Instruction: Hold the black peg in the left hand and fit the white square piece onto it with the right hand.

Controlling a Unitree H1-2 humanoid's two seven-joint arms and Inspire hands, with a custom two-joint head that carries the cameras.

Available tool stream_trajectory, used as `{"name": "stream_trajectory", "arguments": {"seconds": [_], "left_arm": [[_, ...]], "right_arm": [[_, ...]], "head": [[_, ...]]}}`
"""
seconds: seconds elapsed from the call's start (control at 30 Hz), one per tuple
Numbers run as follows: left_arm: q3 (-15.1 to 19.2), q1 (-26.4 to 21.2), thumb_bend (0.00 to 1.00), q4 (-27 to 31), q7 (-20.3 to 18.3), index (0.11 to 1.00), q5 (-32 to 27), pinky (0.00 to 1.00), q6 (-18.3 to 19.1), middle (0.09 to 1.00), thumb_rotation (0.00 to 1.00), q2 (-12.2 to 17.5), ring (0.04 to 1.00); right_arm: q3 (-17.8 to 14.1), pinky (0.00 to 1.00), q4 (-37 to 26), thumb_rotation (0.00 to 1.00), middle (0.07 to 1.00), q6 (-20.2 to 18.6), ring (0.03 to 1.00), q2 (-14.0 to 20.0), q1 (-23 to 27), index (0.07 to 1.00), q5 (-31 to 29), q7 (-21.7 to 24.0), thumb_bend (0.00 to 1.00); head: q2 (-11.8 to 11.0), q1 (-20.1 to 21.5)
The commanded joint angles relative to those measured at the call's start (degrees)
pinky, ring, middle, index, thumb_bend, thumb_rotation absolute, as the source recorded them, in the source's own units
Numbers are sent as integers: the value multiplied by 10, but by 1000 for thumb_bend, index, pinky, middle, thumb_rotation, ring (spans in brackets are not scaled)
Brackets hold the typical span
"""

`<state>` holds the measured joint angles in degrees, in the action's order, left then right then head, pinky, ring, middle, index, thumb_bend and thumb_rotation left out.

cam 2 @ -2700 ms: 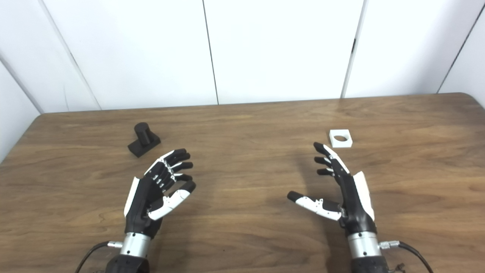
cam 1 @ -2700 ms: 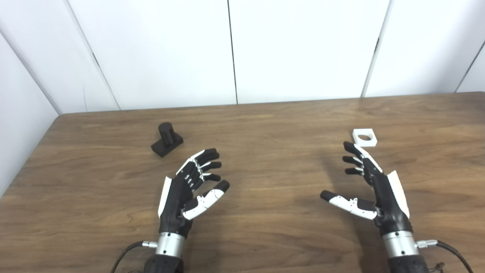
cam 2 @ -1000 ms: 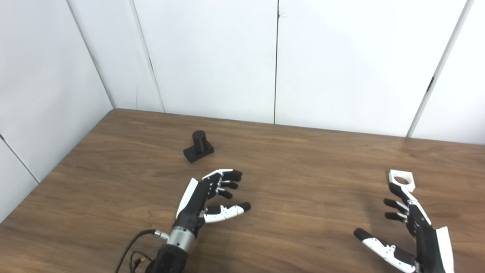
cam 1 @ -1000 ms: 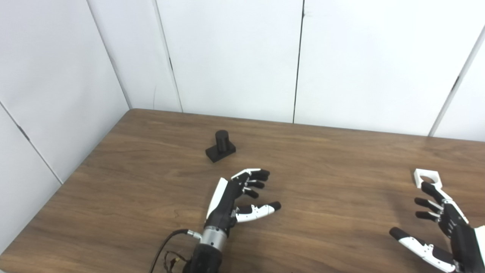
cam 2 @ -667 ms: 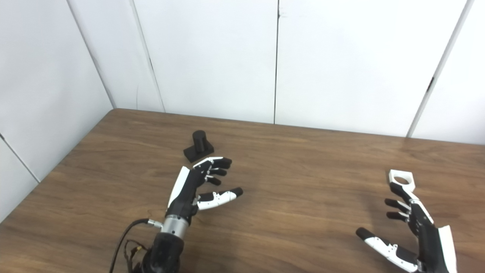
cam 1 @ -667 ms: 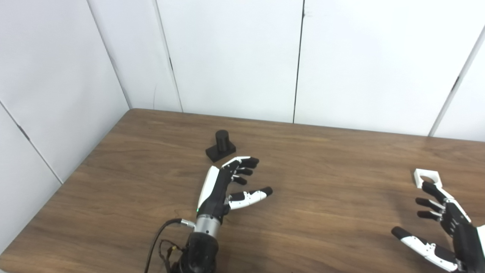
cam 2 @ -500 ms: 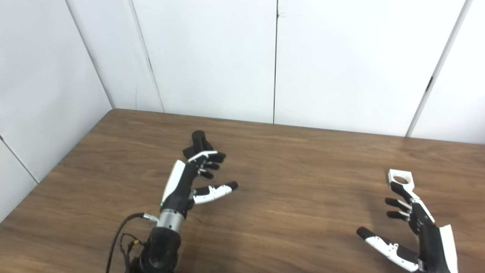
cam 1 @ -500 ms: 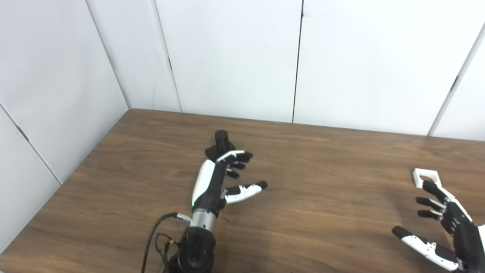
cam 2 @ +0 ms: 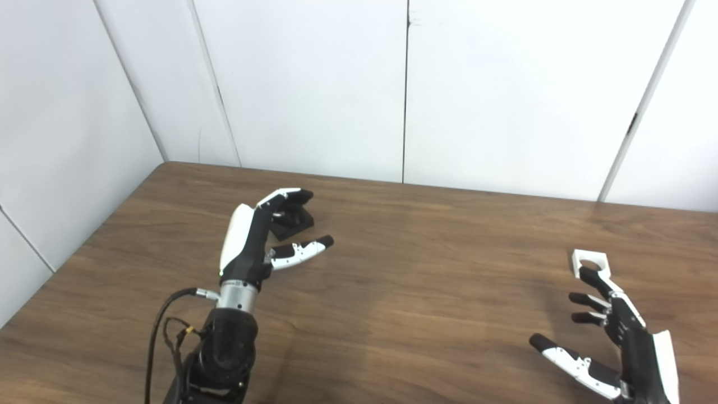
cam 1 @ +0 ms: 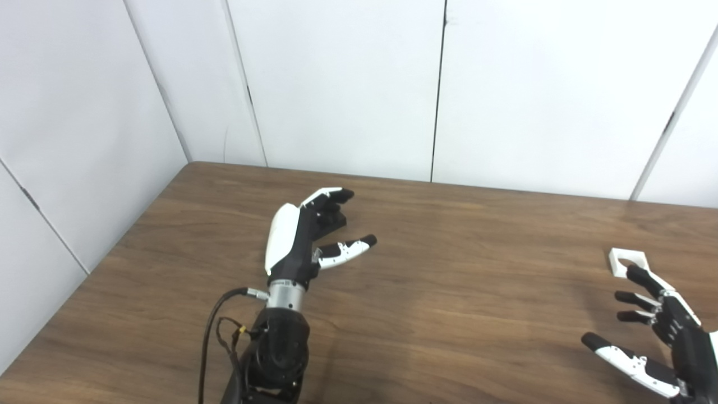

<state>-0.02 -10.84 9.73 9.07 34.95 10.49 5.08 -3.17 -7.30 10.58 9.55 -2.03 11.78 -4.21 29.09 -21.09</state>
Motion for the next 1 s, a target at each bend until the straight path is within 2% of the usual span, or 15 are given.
{"name": "stream_trajectory", "arguments": {"seconds": [0.0, 0.23, 0.43, 0.57, 0.7, 0.9, 0.97], "left_arm": [[5, -30, 715, 17, 20, 695, 23, 604, 3, 740, 199, 13, 713], [1, -48, 727, 2, 40, 687, 81, 595, 19, 773, 236, 33, 736], [2, -60, 748, -19, 57, 682, 100, 616, 19, 804, 248, 47, 771], [-1, -63, 754, -19, 56, 683, 108, 609, 24, 805, 259, 52, 767], [-12, -66, 754, -25, 64, 691, 139, 610, 29, 812, 280, 61, 778], [-23, -70, 775, -41, 78, 701, 180, 670, 43, 835, 305, 68, 820], [-26, -73, 784, -50, 79, 711, 193, 730, 52, 858, 332, 71, 850]], "right_arm": [[-5, 591, 21, 267, 845, 21, 721, 10, -3, 818, 1, -2, 805], [-7, 588, 20, 280, 850, 19, 722, 12, -5, 825, -1, 0, 806], [-7, 589, 21, 282, 849, 21, 718, 11, -6, 823, -1, -1, 807], [-8, 581, 19, 288, 847, 21, 715, 12, -8, 821, 0, -1, 807], [-9, 586, 17, 292, 847, 19, 714, 11, -10, 821, -5, 1, 815], [-9, 580, 11, 279, 850, 18, 708, 12, -12, 824, -6, 3, 814], [-9, 585, 8, 266, 848, 21, 703, 13, -13, 822, -5, 3, 806]], "head": [[0, -1], [1, -4], [3, -4], [5, -6], [3, -5], [5, -4], [6, -4]]}}
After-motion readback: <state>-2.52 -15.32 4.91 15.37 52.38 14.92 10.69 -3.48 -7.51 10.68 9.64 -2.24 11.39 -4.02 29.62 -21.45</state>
